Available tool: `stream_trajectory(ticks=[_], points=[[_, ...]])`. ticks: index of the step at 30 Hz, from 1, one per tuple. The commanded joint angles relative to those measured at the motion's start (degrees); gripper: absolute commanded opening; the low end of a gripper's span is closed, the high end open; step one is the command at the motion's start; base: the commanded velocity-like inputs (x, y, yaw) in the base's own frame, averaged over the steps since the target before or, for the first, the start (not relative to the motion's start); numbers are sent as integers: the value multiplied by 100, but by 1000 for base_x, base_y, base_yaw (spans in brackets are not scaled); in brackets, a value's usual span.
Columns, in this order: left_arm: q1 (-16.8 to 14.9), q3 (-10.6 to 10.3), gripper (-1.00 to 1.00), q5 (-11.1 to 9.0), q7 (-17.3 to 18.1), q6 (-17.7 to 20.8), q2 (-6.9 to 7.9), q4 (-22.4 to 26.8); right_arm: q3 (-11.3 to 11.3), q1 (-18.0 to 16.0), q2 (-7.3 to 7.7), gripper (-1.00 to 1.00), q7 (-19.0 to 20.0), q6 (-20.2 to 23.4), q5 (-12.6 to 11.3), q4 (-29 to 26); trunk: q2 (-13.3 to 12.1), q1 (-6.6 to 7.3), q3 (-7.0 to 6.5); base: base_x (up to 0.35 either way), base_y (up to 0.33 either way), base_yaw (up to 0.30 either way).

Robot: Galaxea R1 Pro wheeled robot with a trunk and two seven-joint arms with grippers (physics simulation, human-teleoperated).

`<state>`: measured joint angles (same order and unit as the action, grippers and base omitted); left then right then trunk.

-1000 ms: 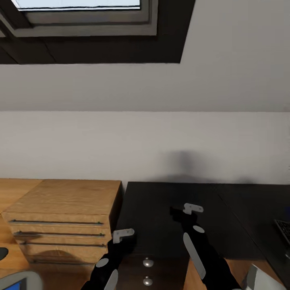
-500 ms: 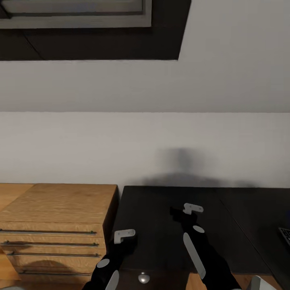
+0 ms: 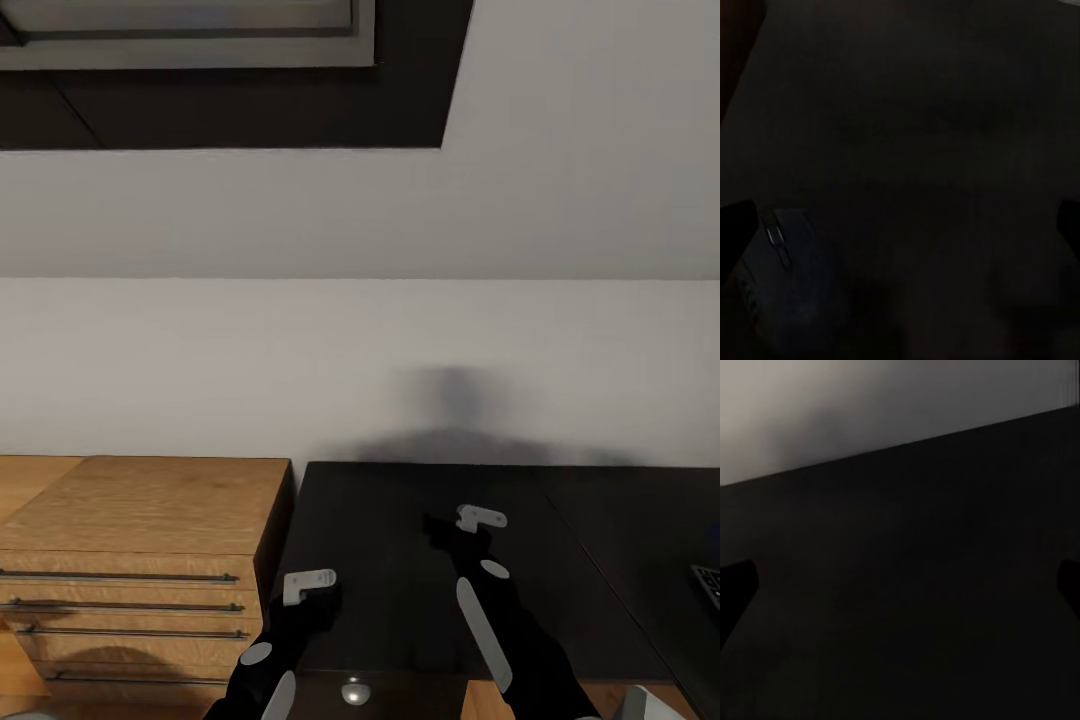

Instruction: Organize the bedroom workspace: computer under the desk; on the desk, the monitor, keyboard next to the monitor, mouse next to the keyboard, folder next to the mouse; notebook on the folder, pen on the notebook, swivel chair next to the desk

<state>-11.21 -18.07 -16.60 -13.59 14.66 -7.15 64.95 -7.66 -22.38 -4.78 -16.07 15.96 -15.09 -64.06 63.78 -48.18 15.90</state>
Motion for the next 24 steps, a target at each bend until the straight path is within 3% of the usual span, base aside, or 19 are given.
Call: stream_trajectory(ticks=[1,3,5,24], points=[[-4,-13,100,-57,-49,19,3,9,55,-4,11,100,-46,19,-53,-9,5,0,8,0,0,0],[-4,-14,100,-59,-50,19,3,11,224,-4,28,100,-40,21,-49,-10,5,0,8,0,0,0],[-4,-13,100,-62,-49,19,3,13,253,-4,30,100,-38,18,-48,-7,5,0,8,0,0,-57],[-4,-14,100,-63,-47,19,3,11,275,-4,33,100,-29,13,-47,6,5,0,-28,0,0,-245]])
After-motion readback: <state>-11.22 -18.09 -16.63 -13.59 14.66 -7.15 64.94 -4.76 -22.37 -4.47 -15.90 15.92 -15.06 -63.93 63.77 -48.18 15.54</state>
